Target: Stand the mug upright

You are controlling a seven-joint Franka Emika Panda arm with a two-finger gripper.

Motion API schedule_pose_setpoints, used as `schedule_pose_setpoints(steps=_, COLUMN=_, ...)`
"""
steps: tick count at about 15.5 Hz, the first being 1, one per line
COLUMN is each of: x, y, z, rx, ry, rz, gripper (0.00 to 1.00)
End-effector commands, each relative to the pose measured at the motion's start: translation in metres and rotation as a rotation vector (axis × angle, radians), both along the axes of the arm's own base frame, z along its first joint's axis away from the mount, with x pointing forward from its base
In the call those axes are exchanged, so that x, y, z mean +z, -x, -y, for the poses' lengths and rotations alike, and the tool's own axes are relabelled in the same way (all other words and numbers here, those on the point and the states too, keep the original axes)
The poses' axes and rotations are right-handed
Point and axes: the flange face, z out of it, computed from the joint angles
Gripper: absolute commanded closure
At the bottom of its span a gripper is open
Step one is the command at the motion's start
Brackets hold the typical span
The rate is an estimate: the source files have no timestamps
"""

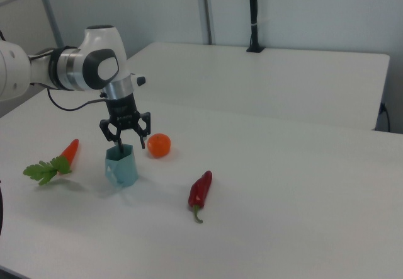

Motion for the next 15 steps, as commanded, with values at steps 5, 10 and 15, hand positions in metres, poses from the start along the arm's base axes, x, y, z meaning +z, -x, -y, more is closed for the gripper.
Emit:
schedule_pose_setpoints(steps=5, x=0.119, y=0.033, z=0.034, rx=-0.341, ry=-0.011, rz=0.08, gripper=0.0)
schedule_pose_setpoints(steps=10, x=0.177, y=0.068, z=0.073, rx=-0.64, ry=-0.002, rz=0.091, gripper=0.0)
schedule_pose_setpoints(steps=15, x=0.186, y=0.074, z=0.08, rx=-0.655, ry=-0.002, rz=0.092, gripper=0.0)
